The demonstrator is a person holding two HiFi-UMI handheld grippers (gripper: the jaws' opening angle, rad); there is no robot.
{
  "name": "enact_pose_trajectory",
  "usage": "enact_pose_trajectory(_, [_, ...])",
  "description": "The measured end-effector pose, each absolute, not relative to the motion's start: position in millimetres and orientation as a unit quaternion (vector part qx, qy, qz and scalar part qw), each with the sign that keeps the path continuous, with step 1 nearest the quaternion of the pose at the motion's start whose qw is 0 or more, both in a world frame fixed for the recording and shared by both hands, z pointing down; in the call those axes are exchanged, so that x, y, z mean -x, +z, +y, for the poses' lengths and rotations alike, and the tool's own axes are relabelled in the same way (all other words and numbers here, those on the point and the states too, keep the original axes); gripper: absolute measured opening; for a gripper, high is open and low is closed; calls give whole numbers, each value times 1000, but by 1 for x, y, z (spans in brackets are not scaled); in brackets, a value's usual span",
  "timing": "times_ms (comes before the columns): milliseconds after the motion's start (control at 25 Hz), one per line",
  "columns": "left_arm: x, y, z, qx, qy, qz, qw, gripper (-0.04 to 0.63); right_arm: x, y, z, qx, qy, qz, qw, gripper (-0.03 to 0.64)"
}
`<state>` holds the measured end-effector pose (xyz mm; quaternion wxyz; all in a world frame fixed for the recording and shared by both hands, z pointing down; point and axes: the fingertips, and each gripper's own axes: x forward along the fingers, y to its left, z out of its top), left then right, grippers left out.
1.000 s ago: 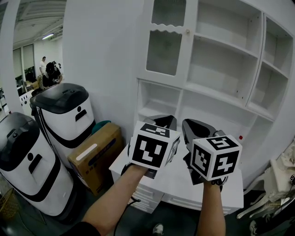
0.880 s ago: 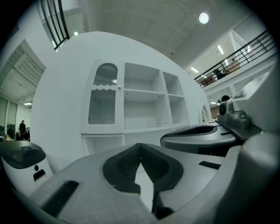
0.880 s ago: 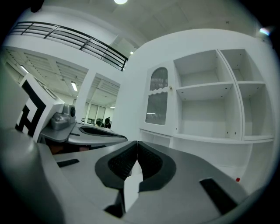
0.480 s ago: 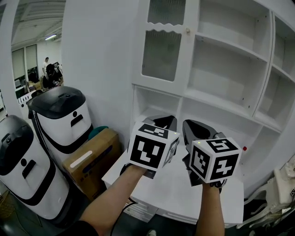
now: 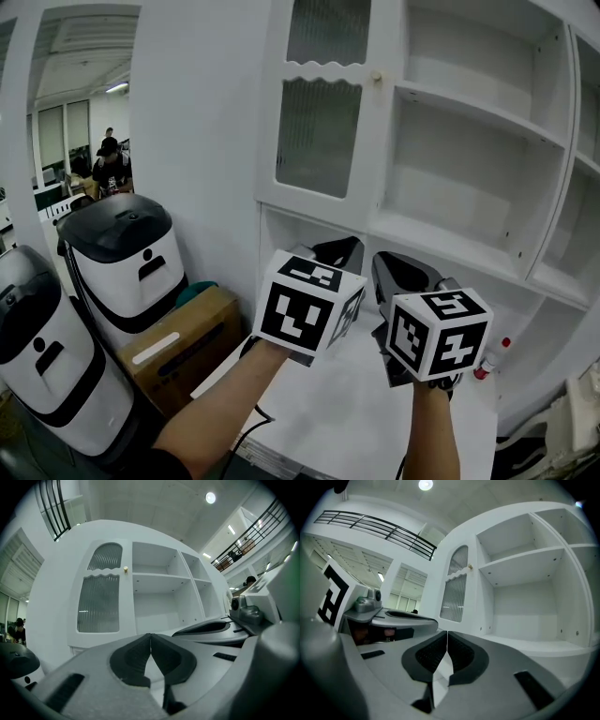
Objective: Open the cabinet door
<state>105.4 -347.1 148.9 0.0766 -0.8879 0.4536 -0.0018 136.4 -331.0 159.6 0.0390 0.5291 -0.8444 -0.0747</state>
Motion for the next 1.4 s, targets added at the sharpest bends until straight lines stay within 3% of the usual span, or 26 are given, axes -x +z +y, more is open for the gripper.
enact_pose_trajectory(1200, [-99, 5, -450, 819, 58, 498, 279, 15, -132, 109, -443, -488, -102, -867, -13, 23])
enact_pose_trajectory(1400, [-106, -18, -464, 827, 75, 471, 297, 50, -129, 102, -453, -500, -107, -859, -15, 23])
